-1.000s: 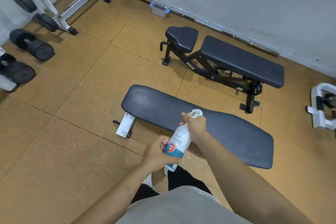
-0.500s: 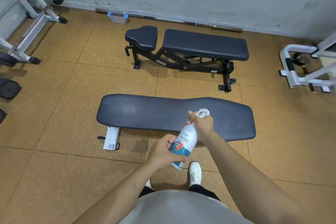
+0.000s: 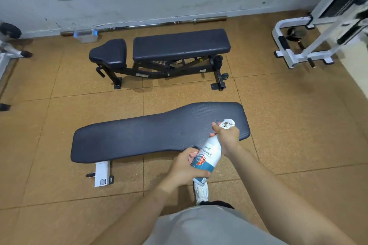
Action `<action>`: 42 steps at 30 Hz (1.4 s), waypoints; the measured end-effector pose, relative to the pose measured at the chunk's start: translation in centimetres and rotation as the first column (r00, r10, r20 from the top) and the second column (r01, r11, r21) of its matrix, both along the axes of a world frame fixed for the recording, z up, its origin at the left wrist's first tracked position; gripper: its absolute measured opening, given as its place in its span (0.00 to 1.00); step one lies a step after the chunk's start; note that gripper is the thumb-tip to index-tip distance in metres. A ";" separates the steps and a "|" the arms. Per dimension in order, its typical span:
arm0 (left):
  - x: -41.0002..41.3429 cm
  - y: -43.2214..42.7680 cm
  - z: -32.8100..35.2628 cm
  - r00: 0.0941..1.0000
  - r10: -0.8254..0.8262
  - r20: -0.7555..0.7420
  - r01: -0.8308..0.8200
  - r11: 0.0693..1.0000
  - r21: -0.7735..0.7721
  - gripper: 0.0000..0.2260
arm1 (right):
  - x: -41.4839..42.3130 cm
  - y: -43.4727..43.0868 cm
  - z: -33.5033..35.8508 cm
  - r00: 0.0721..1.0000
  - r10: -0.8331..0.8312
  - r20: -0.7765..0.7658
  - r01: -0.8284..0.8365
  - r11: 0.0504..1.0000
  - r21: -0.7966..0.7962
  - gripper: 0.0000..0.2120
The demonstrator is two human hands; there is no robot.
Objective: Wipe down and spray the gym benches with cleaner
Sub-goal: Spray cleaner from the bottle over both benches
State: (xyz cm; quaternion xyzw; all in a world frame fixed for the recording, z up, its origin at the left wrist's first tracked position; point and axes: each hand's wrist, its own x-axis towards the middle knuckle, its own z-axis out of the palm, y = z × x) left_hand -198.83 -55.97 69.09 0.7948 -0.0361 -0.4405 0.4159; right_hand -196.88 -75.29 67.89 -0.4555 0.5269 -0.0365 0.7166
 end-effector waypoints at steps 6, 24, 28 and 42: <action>0.3 -6.3 1.1 0.986 -0.154 0.068 0.151 0.987 0.046 0.32 | -2.7 -6.8 -0.3 0.989 -0.144 -0.025 0.145 0.989 0.025 0.10; 0.6 -16.2 1.6 0.926 -0.360 0.113 0.359 0.933 0.032 0.26 | -5.5 -16.1 0.9 0.954 -0.297 0.043 0.297 0.955 0.002 0.08; 0.6 -16.7 2.0 0.933 -0.347 0.094 0.351 0.936 -0.027 0.24 | -5.9 -16.6 1.9 0.956 -0.270 0.112 0.268 0.963 0.032 0.10; -0.4 -14.0 0.2 0.985 -0.165 -0.047 0.152 0.968 -0.198 0.27 | -6.2 -12.5 2.8 0.956 -0.236 0.175 0.252 0.965 -0.076 0.09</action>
